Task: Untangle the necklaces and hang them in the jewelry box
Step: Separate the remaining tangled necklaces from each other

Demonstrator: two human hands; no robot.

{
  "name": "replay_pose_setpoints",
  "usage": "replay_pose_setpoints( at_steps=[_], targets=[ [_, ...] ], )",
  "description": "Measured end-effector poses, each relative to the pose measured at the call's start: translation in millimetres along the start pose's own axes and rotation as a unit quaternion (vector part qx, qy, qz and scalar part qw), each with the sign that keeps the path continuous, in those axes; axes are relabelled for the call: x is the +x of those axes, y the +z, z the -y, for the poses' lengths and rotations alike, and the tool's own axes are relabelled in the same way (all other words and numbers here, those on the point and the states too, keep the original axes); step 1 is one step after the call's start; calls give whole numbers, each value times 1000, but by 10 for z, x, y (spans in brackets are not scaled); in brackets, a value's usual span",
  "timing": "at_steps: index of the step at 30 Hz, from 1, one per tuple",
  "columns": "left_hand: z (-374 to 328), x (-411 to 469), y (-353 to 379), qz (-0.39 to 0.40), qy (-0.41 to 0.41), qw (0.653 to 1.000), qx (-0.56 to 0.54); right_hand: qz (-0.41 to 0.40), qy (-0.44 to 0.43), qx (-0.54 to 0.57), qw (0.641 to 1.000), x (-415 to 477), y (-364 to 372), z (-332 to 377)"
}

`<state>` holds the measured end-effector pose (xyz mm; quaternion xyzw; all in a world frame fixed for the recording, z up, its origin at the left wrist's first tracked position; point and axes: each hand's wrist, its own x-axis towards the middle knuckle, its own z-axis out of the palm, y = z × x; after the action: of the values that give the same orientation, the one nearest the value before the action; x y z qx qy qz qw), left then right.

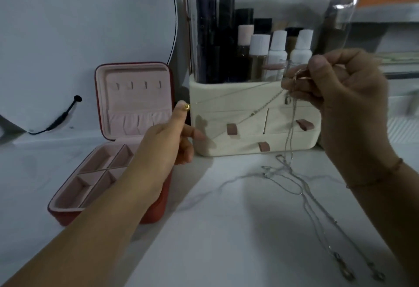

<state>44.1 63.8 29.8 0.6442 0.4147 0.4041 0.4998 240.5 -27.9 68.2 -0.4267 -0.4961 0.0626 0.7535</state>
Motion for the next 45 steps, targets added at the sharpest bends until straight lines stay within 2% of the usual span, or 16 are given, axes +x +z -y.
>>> replay_pose_setpoints(
  at_steps=[3, 6, 11, 14, 17, 20, 23, 29, 35, 37, 43, 45],
  targets=[
    [44, 35, -2, 20, 2, 1000, -4, 15, 31, 33, 999, 9, 6, 16],
    [54, 78, -2, 33, -9, 999, -18, 35, 28, 12, 999, 19, 44, 25],
    [38, 100, -74, 45, -32, 989, -137, 81, 48, -5, 996, 79, 123, 103],
    [-26, 142, -153, 22, -67, 958, -278, 116, 95, 20, 989, 117, 131, 136],
    [-105, 144, -219, 24, -102, 904, -413, 167, 185, 56, 967, 148, 128, 121],
    [-153, 132, -280, 26, -112, 872, -475, 244, 255, 24, 936, 169, 126, 98],
    [-187, 122, -352, 60, -91, 858, -502, 326, 300, 14, 896, 176, 106, 87],
    [-253, 134, -516, 104, -2, 881, -462, 412, 373, 80, 828, 142, 49, 1],
    [-280, 136, -544, 131, 36, 905, -402, 467, 386, 55, 794, 47, 58, -124],
    [-280, 136, -530, 128, 38, 915, -380, 476, 370, 18, 798, 35, 48, -161],
    [-263, 128, -498, 123, 49, 937, -324, 410, 310, -111, 851, -28, 61, -193],
    [-252, 128, -481, 113, 53, 950, -286, 396, 289, -116, 864, -46, 62, -183]
  ],
)
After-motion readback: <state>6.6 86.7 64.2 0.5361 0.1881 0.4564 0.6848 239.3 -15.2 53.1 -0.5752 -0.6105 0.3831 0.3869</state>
